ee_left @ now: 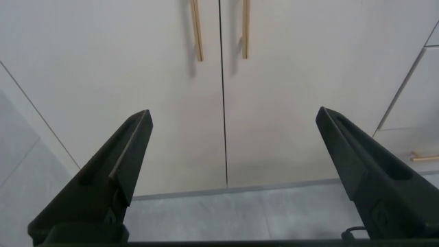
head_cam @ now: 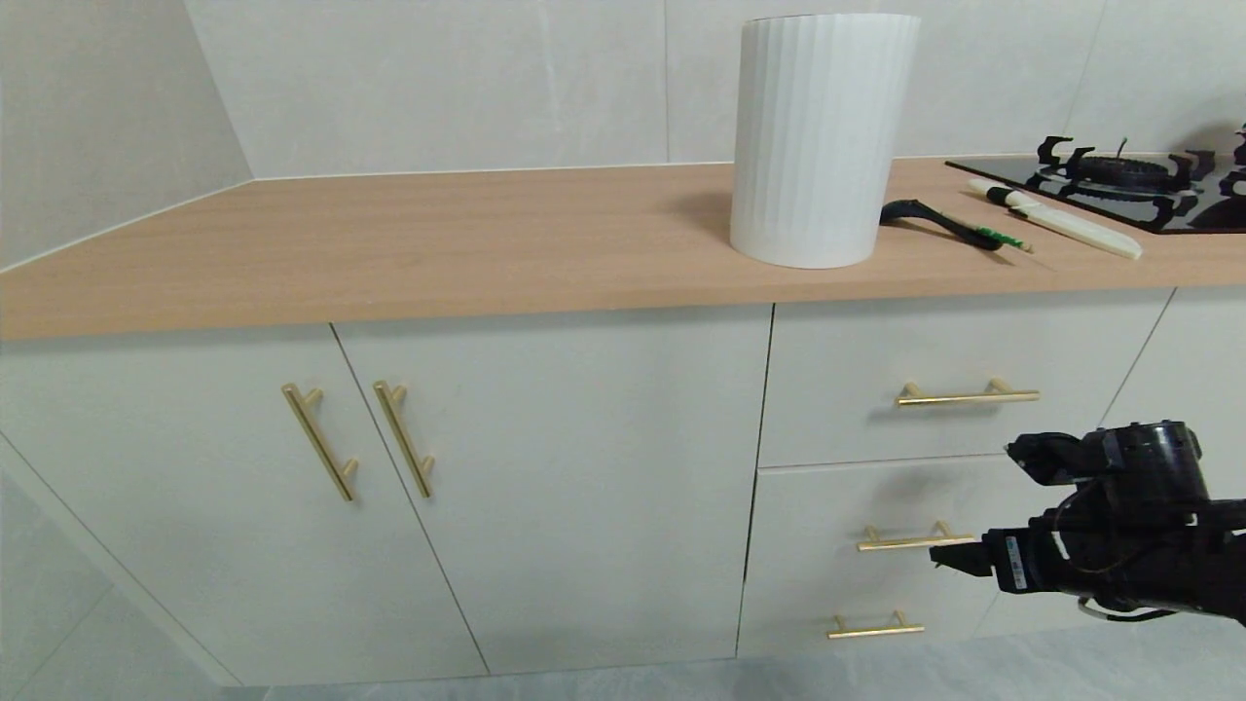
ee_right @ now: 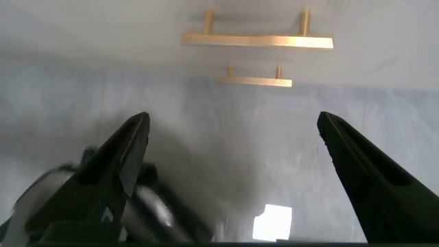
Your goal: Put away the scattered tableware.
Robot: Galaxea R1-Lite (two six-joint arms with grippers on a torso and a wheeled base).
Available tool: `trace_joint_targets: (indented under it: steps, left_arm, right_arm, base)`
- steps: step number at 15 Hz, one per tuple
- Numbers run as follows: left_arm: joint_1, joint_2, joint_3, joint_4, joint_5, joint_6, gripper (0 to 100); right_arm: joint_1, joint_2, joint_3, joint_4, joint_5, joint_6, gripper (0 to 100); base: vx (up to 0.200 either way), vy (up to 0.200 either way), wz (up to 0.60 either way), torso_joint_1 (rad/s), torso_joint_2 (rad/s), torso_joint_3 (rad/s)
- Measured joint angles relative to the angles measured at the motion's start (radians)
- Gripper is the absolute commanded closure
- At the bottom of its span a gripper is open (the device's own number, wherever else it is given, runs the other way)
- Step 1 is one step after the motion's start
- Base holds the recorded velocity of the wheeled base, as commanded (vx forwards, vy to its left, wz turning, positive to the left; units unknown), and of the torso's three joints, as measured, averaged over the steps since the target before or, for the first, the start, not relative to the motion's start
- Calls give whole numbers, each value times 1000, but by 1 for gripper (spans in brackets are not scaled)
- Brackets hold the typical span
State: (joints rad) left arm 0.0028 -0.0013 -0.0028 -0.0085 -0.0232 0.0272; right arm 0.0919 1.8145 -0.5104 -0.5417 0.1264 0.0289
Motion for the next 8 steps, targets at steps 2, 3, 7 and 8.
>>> trace_joint_targets:
  steps: [2, 3, 7, 8]
  left_arm:
    - [0, 0, 0, 0, 0, 0, 0]
    - [0, 0, 0, 0, 0, 0, 0]
    - [0, 0, 0, 0, 0, 0, 0]
    - [0, 0, 0, 0, 0, 0, 0]
  right_arm:
    - [-1, 85, 0, -92, -20, 0, 0]
    - [-2, 104, 2, -114, -26, -1, 0]
    - [-5, 198, 3, -258, -84, -7, 0]
    - [-4, 215, 3, -282, -98, -10, 0]
  base:
    - [0, 0, 0, 0, 0, 0]
    - [0, 0, 0, 0, 0, 0]
    - [0, 0, 0, 0, 0, 0]
    - [0, 0, 0, 0, 0, 0]
